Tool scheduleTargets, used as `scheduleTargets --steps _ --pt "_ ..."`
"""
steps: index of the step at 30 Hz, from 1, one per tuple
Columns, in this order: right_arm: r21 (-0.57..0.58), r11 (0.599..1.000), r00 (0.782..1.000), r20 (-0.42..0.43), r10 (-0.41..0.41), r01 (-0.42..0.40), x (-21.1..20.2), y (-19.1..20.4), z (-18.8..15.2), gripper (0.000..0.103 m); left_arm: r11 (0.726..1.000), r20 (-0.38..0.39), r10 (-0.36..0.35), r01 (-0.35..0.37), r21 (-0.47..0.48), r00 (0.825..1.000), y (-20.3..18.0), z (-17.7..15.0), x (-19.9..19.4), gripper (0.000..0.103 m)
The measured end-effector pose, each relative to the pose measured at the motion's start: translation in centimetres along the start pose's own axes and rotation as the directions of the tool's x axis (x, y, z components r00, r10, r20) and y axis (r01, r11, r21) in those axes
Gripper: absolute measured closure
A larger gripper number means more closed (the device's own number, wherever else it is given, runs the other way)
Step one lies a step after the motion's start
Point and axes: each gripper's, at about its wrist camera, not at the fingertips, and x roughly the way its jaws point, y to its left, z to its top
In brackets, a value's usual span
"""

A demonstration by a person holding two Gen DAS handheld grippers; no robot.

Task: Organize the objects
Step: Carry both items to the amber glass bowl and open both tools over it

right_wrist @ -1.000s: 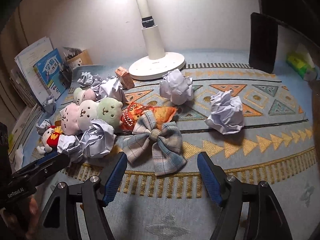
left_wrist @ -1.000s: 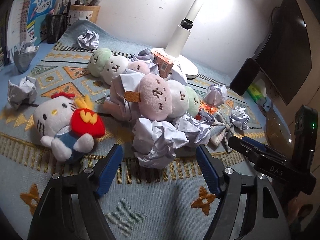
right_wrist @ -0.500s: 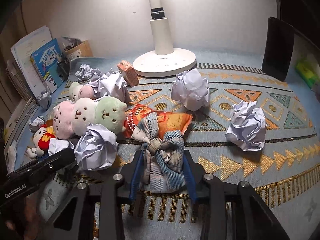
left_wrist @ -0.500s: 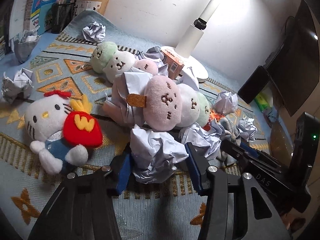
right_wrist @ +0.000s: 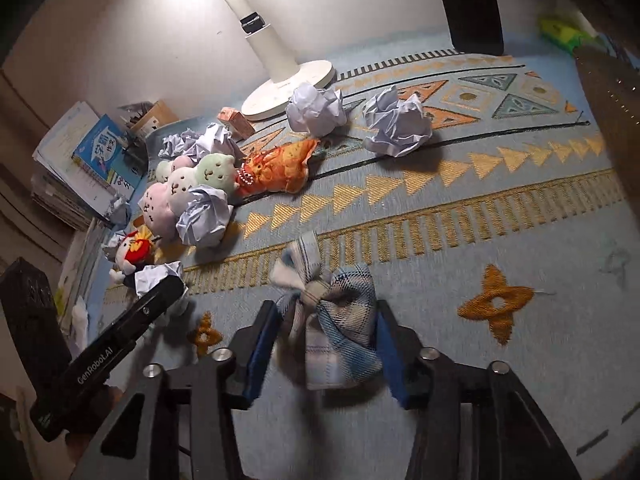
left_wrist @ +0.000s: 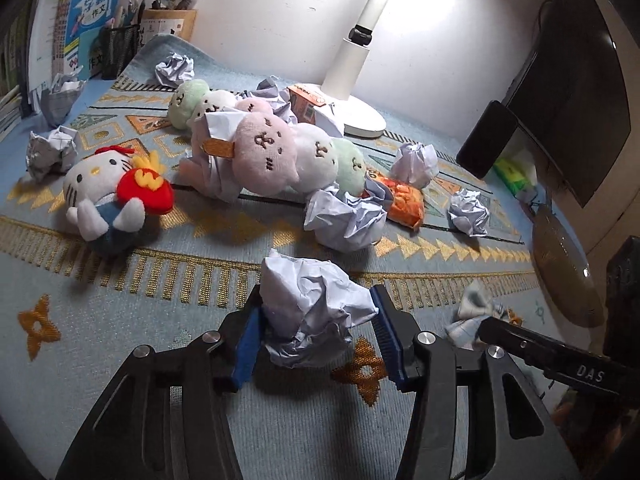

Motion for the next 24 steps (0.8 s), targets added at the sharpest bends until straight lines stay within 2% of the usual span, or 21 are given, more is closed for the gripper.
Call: scheduleTargets --steps 1,3,7,10,11,12,13,14,15,17,20,24 --pt "-0.031 0.999 0.999 0.012 -0.031 0.031 -0.6 0.2 -0.2 0.027 1.0 0.001 -0.003 0.003 0.006 1.0 0.0 -0.1 0.0 0.054" --pt "-0.105 0.992 0.996 0.05 -0.07 0.075 -1.6 0.7 -0.8 0.022 1.0 0.003 -0.007 0.007 -0.004 1.0 0.3 -0.3 -0.1 0.054" --pt "-0.185 0.977 0.994 0.036 -0.103 0.108 -1.4 1.0 -0.8 0.022 1.0 0.019 -0.017 0.017 -0.019 1.0 0.6 -0.2 -0.2 0.054" --pt "-0.216 0.967 0.991 0.038 -0.128 0.133 -0.4 1.7 -0.8 0.022 1.0 0.026 -0.004 0.004 0.008 1.0 0.0 -0.2 -0.3 0.054" --pt "-0.225 0.961 0.987 0.036 -0.155 0.159 0.1 1.9 -0.9 0.026 1.0 0.033 0.007 -0.007 0.022 0.999 -0.3 -0.3 -0.4 0.054" --pt "-0.236 0.957 0.985 0.031 -0.168 0.171 0.6 2.1 -1.0 0.044 0.999 0.04 0.016 -0.017 0.037 0.999 -0.6 -0.3 -0.5 0.054" --pt "-0.247 0.955 0.986 0.016 -0.164 0.162 1.2 2.2 -1.1 0.052 0.998 0.046 0.024 -0.027 0.05 0.999 -0.9 -0.4 -0.7 0.054" --pt "-0.261 0.947 0.983 0.049 -0.179 0.186 1.0 2.4 -1.2 0.056 0.997 0.052 0.035 -0.039 0.061 0.998 -1.2 -0.4 -0.8 0.054" --pt "-0.271 0.942 0.98 0.059 -0.188 0.197 1.0 2.5 -1.1 0.071 0.996 0.06 0.044 -0.048 0.069 0.997 -1.4 -0.5 -1.0 0.054" --pt "-0.264 0.948 0.984 0.059 -0.169 0.178 0.7 2.2 -0.8 0.074 0.997 0.071 0.033 -0.038 0.074 0.997 -2.2 -0.5 -1.6 0.054" --pt "-0.227 0.959 0.983 0.115 -0.145 0.168 -1.5 1.3 -0.3 0.074 0.993 0.105 0.017 -0.03 0.116 0.994 -4.3 0.0 -3.0 0.054" --pt "-0.15 0.973 0.962 0.233 -0.139 0.177 -7.0 -1.0 1.2 0.074 0.984 0.141 -0.039 0.013 0.178 0.989 -8.9 1.4 -4.6 0.054"
